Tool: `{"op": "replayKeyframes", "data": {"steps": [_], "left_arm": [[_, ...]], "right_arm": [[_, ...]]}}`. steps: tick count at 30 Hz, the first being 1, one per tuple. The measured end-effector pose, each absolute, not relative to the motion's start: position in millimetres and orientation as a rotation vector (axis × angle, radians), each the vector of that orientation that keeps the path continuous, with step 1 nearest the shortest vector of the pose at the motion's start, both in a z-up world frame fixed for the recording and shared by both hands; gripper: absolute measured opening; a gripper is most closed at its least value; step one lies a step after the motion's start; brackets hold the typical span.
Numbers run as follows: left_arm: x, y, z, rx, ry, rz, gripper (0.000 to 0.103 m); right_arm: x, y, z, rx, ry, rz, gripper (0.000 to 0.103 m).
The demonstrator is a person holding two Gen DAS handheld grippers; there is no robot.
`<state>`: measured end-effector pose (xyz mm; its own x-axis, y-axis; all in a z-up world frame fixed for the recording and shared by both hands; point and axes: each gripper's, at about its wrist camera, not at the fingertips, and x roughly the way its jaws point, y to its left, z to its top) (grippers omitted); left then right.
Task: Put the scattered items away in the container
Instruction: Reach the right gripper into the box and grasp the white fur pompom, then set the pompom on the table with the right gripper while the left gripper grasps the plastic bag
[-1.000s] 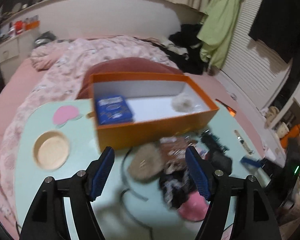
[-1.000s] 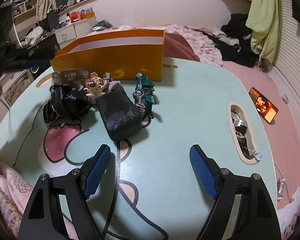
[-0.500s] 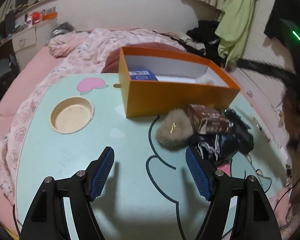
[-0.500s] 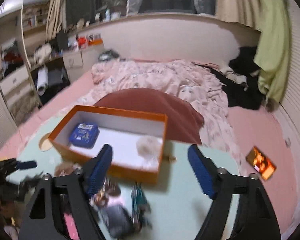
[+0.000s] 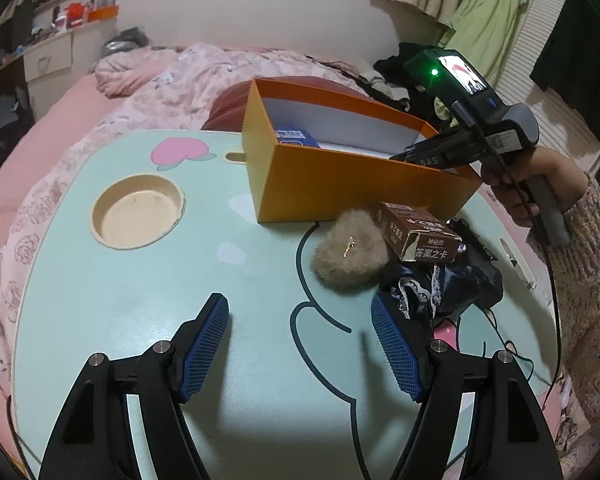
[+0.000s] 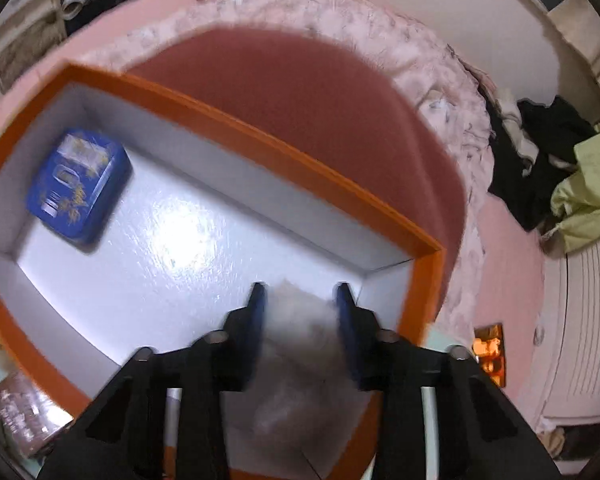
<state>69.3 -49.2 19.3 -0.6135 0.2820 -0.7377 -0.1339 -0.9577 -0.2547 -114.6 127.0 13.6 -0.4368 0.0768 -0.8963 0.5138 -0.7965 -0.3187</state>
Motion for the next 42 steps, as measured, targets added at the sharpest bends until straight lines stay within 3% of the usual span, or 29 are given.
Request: {"op": "replayKeyframes", "data": {"steps": [2, 4, 6, 11, 24, 35, 39, 41, 42], "left_arm": [[69.5, -49.1, 19.5, -1.241, -0.257, 2.617, 0.074], [69.4, -49.2, 19.5, -1.240, -0.258, 2.620, 0.074], [69.2, -49.7, 19.4, -1.237, -0.264, 2.622, 0.074], [67.8, -51.5, 19.1, -1.237, -0.277, 2.621, 0.074], [67.9, -55.6, 25.3, -1.214, -0.311, 2.628, 0.074], [47.4, -63.5, 65.4, -1.058, -0.313, 2.659, 0.074], [25.8, -47.6, 94.4, -0.985, -0.326, 2.568, 0.075], [7.7, -29.1, 109.7, -0.990, -0.314, 2.490, 0.076], [-1.6, -18.6, 115.4, -1.005, -0.300, 2.464, 0.076]], "right_arm": [[-114.2, 126.6, 15.1, 1.473, 0.832, -2.317, 0.026], [-113.9, 129.8, 22.4, 1.449, 0.766, -2.333, 0.012], [-114.4, 135.0, 32.5, 1.431, 0.672, -2.344, 0.006], [-112.7, 138.8, 47.9, 1.373, 0.561, -2.384, 0.006], [-61.0, 201.6, 126.1, 1.117, -0.081, -2.291, 0.005], [-8.1, 216.0, 72.0, 1.211, -0.276, -2.158, 0.006], [-8.6, 202.3, 58.6, 1.210, -0.294, -2.185, 0.012], [-7.2, 203.4, 57.0, 1.182, -0.361, -2.195, 0.026], [-4.3, 205.7, 56.9, 1.163, -0.390, -2.215, 0.040]]}}
